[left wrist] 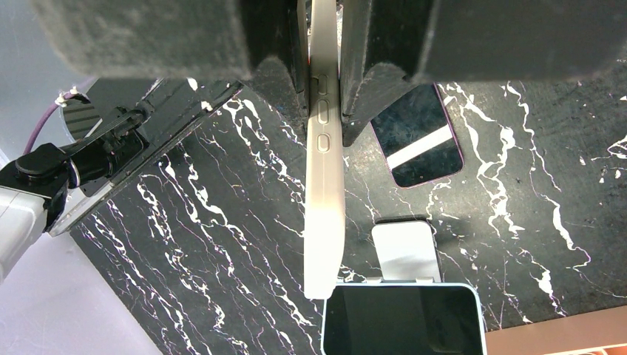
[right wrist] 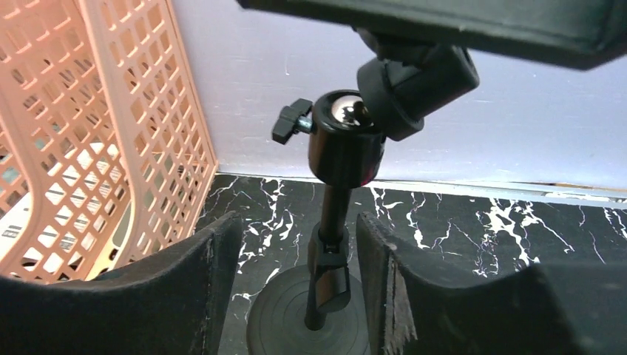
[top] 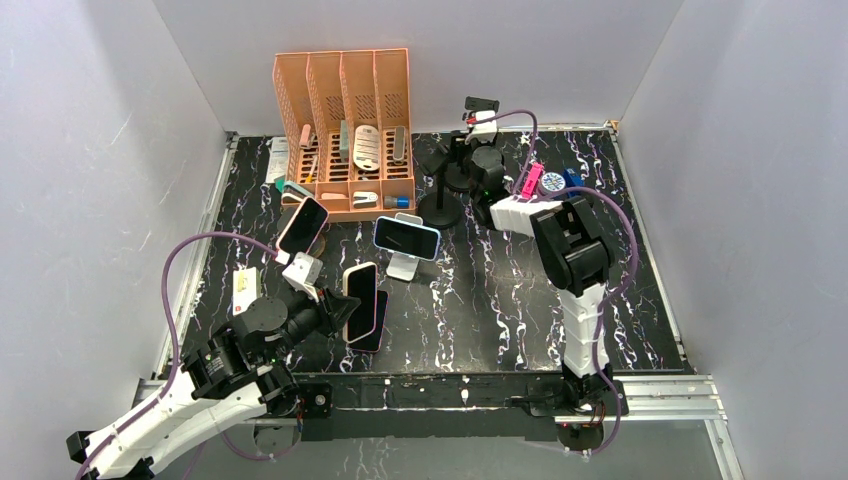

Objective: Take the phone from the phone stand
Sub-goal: Move the phone stand to the center of the board.

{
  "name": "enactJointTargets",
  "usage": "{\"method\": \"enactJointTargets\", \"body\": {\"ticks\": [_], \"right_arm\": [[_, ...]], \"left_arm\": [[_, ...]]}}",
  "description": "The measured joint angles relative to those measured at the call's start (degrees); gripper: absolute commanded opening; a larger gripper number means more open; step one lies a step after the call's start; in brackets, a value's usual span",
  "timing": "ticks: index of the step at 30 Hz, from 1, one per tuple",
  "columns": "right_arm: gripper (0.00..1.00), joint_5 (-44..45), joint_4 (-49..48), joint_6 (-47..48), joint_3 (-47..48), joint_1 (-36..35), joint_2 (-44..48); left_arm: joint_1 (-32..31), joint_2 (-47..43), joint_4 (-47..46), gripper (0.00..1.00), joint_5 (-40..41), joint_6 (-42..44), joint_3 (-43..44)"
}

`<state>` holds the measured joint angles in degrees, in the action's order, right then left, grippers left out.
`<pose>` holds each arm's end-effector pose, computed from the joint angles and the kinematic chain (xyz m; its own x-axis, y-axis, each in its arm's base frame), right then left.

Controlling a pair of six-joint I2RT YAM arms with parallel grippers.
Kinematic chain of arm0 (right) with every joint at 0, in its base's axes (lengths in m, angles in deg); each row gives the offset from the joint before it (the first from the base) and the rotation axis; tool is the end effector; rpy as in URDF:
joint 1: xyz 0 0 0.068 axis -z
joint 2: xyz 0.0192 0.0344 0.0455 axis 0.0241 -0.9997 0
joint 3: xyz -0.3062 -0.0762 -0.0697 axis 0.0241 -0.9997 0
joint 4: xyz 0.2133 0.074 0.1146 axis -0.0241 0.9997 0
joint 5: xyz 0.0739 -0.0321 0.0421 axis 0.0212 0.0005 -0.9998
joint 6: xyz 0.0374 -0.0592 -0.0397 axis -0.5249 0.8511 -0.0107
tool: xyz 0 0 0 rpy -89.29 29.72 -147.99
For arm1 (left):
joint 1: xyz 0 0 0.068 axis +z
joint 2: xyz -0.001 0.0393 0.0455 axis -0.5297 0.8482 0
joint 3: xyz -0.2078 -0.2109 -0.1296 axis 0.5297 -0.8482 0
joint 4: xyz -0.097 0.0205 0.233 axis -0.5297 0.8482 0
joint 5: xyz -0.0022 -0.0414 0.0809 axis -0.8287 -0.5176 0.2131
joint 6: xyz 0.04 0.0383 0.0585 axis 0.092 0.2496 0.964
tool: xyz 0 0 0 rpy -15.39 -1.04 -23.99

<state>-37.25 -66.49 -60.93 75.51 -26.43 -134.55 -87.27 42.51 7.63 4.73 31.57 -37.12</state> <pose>0.4829 0.2248 0.2773 0.1339 0.0634 -0.9890 -0.0961 0.9941 0.0507 0.0571 -0.0529 0.3012 -0.3702 -0.2004 -0.9071 0.5549 0.7354 -0.3889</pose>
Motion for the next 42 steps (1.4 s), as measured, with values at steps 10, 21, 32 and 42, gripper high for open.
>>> {"method": "enactJointTargets", "body": {"ticks": [10, 21, 32, 42], "right_arm": [[0.90, 0.61, 2.32, -0.52, -5.55, -1.49, 10.34], [0.99, 6.08, 12.00, -3.58, -21.42, -4.02, 32.22], [0.93, -1.11, 28.76, -13.31, -27.69, -4.28, 54.84], [0.89, -50.29, 33.55, -31.15, -33.90, -4.59, 66.71]], "left_arm": [[0.00, -0.02, 0.00, 0.00, 0.00, 0.00, 0.00], [0.00, -0.52, 0.00, 0.00, -0.35, 0.00, 0.00], [0.00, -0.50, -0.11, 0.00, -1.66, 0.00, 0.00], [0.00, -2.43, -9.94, 0.00, -14.88, -1.22, -4.31]]}}
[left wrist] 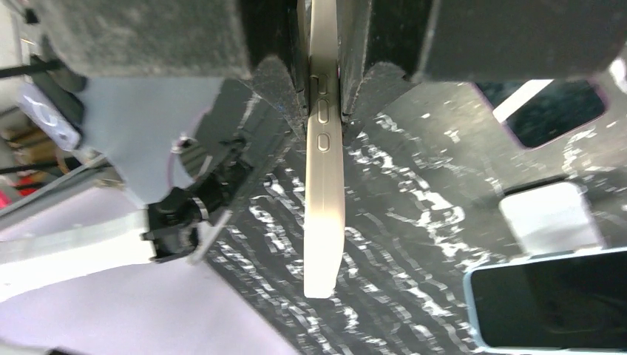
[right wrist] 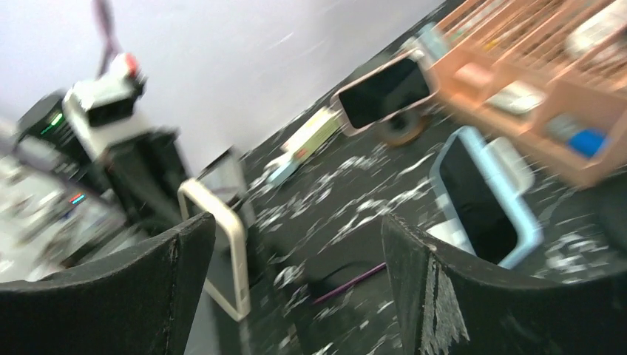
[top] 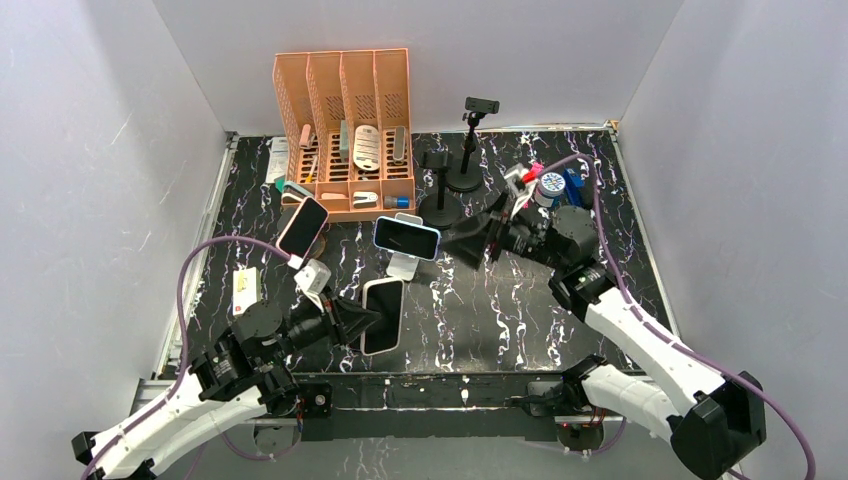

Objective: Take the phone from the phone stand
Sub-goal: Place the phone at the center of the board.

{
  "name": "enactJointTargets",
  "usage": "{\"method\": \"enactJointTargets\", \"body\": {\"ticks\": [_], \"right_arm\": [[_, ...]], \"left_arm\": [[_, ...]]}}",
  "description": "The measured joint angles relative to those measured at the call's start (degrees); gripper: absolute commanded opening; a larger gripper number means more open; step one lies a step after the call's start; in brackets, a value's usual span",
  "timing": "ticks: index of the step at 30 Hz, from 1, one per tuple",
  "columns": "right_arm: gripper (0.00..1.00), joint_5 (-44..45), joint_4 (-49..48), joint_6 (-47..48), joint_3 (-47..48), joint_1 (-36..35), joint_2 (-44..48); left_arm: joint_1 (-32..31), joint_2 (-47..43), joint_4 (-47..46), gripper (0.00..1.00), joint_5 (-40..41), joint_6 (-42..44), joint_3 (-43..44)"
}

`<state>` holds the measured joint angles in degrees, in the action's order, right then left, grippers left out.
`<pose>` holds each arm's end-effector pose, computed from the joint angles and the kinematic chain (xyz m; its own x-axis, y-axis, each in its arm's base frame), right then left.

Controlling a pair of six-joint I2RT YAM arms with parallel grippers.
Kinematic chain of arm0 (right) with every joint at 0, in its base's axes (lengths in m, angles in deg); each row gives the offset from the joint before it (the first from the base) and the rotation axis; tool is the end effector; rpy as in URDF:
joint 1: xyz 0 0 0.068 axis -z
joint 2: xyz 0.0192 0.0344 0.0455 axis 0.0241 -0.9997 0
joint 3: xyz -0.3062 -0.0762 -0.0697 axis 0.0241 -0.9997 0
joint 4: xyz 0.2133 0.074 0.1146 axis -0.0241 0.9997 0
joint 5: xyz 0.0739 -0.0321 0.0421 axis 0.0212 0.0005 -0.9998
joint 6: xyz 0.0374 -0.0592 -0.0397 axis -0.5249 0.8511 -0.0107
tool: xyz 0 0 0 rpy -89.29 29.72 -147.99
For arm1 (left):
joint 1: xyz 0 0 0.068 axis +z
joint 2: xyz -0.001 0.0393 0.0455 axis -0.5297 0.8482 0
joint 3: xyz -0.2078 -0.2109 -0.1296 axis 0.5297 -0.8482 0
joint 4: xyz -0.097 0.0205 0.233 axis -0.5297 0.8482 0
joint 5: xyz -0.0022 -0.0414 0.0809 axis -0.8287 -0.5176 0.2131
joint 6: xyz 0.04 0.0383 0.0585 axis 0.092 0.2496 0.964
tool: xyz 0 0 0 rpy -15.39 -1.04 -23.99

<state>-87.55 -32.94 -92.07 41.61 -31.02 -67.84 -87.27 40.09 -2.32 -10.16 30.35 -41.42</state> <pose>0.1658 0.1438 0.3989 -0.3418 0.3184 -0.8842 -0.8023 0.3910 0.4510 0.0444 -0.0661 0.3011 -0.3870 -0.2324 -0.8923 0.7340 0.5080 -0.4507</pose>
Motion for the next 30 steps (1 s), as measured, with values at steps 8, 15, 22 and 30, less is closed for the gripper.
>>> {"method": "enactJointTargets", "body": {"ticks": [8, 15, 22, 30], "right_arm": [[0.86, -17.66, -9.01, -11.45, -9.22, -2.93, 2.14], [0.75, -20.87, -17.62, -16.11, -11.72, -8.66, 0.61], [0.58, -19.15, -23.19, -18.23, -14.01, -12.17, -0.57], [0.29, -14.95, -27.85, -20.04, -14.73, -16.70, -3.04]], "left_arm": [[0.00, 3.43, -16.15, 0.00, -7.67, -5.99, -0.42], [0.00, 11.45, -23.85, 0.00, -10.51, -8.15, 1.62], [0.00, 15.80, -27.85, 0.00, -12.39, -9.27, 2.12], [0.00, 16.39, -29.49, 0.00, -12.79, -9.81, 2.12]]}}
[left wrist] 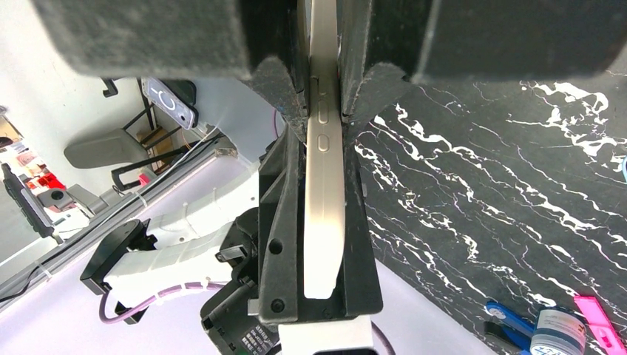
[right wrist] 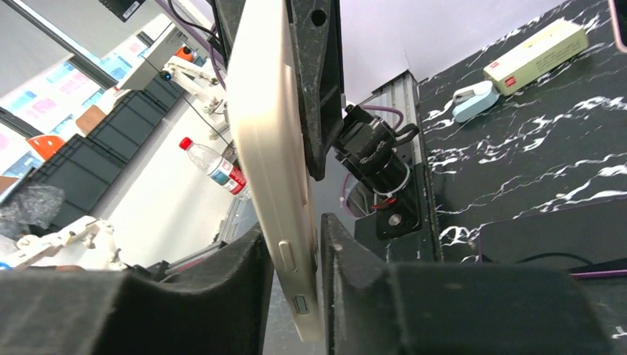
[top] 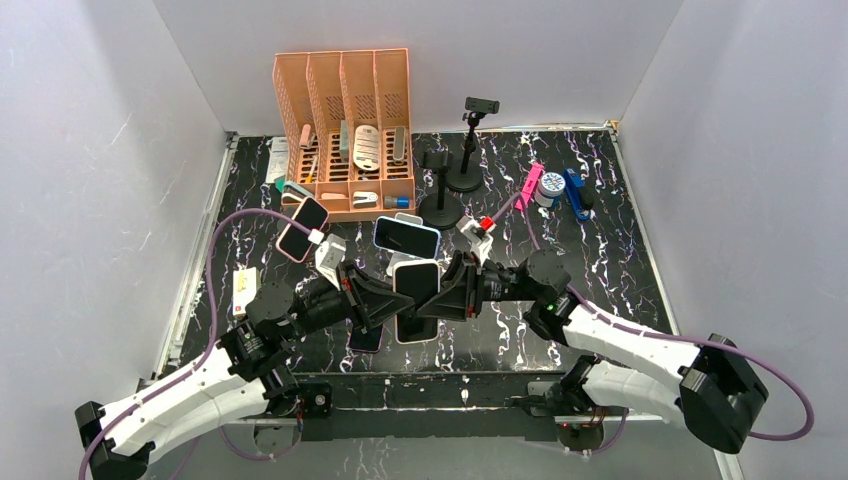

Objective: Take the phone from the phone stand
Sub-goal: Place the phone at the center of the board.

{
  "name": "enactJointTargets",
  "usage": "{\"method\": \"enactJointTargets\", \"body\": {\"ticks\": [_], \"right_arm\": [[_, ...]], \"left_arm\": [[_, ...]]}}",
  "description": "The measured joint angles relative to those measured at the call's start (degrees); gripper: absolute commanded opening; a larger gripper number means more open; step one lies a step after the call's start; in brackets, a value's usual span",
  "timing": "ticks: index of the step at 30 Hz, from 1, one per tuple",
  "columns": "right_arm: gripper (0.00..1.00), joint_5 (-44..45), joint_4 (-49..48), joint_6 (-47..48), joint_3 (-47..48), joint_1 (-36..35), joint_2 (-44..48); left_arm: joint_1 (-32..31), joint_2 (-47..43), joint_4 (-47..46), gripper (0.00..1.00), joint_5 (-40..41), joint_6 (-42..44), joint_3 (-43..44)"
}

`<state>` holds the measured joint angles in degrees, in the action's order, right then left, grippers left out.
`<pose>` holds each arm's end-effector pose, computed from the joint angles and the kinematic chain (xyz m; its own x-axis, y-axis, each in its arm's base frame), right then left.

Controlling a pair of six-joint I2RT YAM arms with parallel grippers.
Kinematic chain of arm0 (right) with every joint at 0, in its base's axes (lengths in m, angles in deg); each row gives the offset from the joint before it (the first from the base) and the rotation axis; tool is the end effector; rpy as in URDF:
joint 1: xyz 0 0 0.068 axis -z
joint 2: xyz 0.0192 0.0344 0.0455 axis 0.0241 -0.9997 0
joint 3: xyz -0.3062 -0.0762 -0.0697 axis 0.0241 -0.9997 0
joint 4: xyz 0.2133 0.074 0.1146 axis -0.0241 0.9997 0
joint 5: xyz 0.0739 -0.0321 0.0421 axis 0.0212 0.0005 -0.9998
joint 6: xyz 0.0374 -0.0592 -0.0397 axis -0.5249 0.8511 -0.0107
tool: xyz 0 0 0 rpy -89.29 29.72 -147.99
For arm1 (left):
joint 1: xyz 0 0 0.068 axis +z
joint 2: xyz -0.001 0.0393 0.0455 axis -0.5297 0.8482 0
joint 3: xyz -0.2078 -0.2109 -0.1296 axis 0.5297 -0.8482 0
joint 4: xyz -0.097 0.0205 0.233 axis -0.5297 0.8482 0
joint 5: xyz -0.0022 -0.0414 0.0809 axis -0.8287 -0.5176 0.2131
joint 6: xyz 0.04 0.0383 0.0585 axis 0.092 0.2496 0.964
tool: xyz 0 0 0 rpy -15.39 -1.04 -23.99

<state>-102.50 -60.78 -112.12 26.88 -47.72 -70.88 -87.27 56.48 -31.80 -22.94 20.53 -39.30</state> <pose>0.0994 0.1871 0.3534 -0.6297 0.1415 -0.7638 -0.7748 -0.1858 0.6043 0.0602 -0.1159 0.3632 -0.4453 -0.3750 -0.8131 0.8262 0.1779 -0.5346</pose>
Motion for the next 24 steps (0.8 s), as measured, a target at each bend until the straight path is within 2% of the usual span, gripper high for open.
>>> {"method": "enactJointTargets", "body": {"ticks": [1, 2, 3, 5, 6, 9, 12, 16, 20, 24], "right_arm": [[0.25, 0.50, -0.07, 0.00, 0.00, -0.55, -0.42], [0.22, 1.07, 0.02, 0.13, 0.00, -1.03, -0.68], [0.18, 1.75, 0.13, 0.31, 0.00, -1.40, -0.79], [0.09, 2.93, 0.55, 1.79, -0.17, -1.81, -0.37], [0.06, 3.39, 0.83, 2.40, -0.37, -1.97, 0.02], [0.01, 6.25, 5.29, 4.09, -1.25, -2.40, 2.67], [0.01, 9.92, 11.23, 5.88, -2.40, -2.40, 6.08], [0.01, 14.75, 19.61, 7.39, -4.52, -2.40, 10.27], [0.01, 19.50, 25.79, 7.02, -7.76, -2.40, 11.65], [0.01, 23.52, 29.29, 4.11, -11.19, -2.40, 9.62]], "left_arm": [[0.00, 0.00, 0.00, 0.00, 0.00, -0.04, 0.00], [0.00, 0.00, 0.07, 0.05, 0.00, -0.02, 0.00], [0.00, 0.00, 0.24, 0.12, 0.02, 0.02, 0.00], [0.02, -0.24, 1.11, 0.37, 0.50, -0.13, 0.07], [0.02, -0.35, 1.55, 0.47, 0.74, 0.15, 0.20], [0.00, -1.68, 5.29, 0.63, 2.73, 2.32, 0.87], [0.00, -5.11, 11.69, 0.69, 8.48, 4.48, 1.97], [0.00, -10.97, 21.38, 0.73, 22.10, 7.61, 3.67], [0.04, -14.62, 27.74, 0.74, 36.09, 11.47, 5.46], [0.04, -14.19, 29.64, 0.71, 44.02, 14.40, 5.99]]}}
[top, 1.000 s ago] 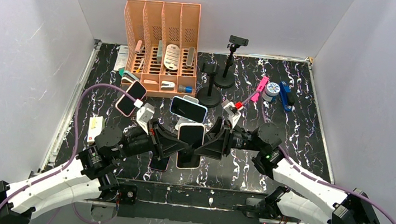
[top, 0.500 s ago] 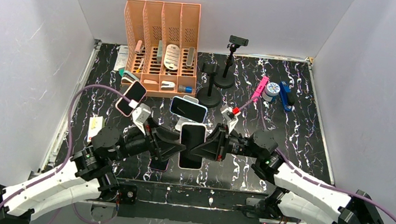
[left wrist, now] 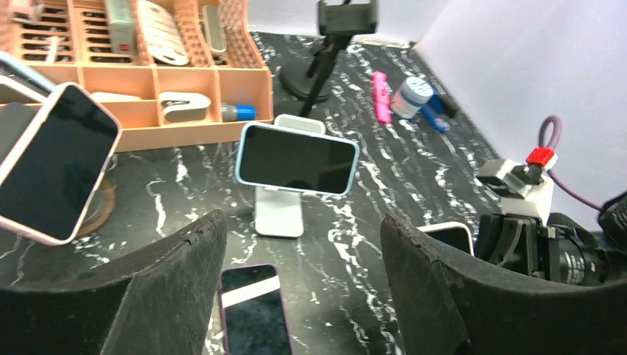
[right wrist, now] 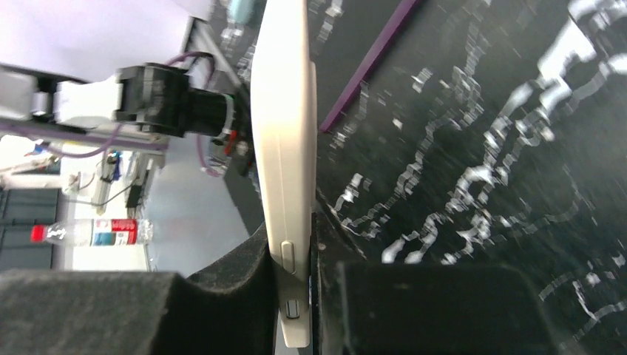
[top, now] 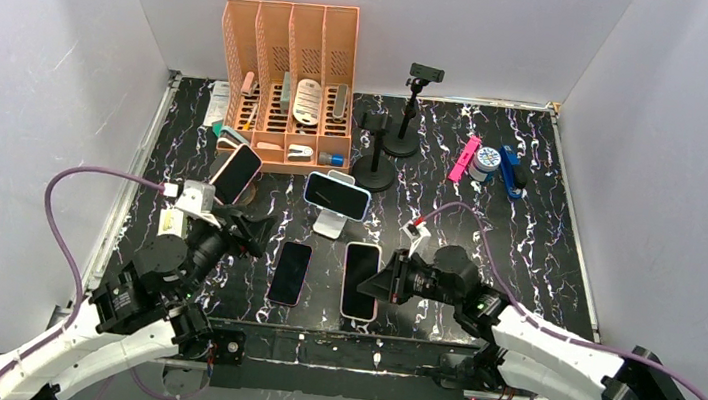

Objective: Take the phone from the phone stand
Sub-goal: Place the phone at the center of the board.

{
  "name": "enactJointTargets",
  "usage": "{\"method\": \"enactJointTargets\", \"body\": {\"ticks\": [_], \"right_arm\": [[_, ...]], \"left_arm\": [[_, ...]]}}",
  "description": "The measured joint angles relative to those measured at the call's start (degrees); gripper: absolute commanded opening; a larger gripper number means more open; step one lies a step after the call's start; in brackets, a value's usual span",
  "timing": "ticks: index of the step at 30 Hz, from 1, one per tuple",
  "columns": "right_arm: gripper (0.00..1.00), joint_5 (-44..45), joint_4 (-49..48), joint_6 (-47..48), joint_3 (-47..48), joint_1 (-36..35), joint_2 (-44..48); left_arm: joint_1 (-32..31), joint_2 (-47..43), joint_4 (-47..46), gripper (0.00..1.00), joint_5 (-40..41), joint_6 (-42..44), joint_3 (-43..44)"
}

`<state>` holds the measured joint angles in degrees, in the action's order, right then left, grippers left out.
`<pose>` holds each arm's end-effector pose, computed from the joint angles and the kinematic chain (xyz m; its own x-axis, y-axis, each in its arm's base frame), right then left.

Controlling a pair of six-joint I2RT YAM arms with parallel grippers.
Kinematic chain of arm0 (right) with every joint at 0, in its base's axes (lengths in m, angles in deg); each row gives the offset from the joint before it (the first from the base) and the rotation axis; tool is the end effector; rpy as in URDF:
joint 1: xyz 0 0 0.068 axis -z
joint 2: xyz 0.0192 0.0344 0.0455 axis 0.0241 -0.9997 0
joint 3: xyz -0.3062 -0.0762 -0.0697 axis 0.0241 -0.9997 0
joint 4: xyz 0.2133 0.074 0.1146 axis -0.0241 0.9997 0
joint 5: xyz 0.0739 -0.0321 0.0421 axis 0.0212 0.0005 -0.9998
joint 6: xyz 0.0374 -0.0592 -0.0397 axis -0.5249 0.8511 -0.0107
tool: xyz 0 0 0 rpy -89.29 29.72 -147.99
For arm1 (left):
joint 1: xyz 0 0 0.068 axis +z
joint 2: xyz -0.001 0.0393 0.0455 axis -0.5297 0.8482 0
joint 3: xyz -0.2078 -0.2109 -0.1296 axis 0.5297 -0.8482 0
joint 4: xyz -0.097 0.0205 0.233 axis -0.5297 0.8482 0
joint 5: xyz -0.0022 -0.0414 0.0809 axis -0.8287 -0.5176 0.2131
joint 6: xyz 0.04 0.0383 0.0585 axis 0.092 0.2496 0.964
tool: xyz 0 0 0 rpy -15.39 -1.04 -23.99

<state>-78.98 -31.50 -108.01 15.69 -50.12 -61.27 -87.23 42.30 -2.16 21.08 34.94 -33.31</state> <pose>0.0936 0.1548 0.2457 -0.7783 0.1248 -0.6154 -0.5433 0.3573 0.7597 0.0638 -0.0304 0.3484 -0.1195 -0.3988 -0.9092 0.4049 0.8166 -0.4114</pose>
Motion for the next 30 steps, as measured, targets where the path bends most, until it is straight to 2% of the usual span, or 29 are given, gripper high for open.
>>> {"method": "enactJointTargets", "body": {"ticks": [7, 19, 30], "right_arm": [[0.01, 3.80, -0.33, -6.93, -1.36, -0.63, -11.80], [0.01, 3.80, -16.13, -18.03, 0.28, -1.18, -32.76], [0.01, 0.81, -25.68, -23.15, 3.69, -1.38, -44.19]], "left_arm": [[0.00, 2.82, 1.42, 0.69, 1.99, 0.61, -0.26], [0.00, 2.16, 2.16, 0.69, 1.11, 0.72, -0.28], [0.00, 2.51, 2.19, 0.69, -0.55, 0.76, -0.28]]}}
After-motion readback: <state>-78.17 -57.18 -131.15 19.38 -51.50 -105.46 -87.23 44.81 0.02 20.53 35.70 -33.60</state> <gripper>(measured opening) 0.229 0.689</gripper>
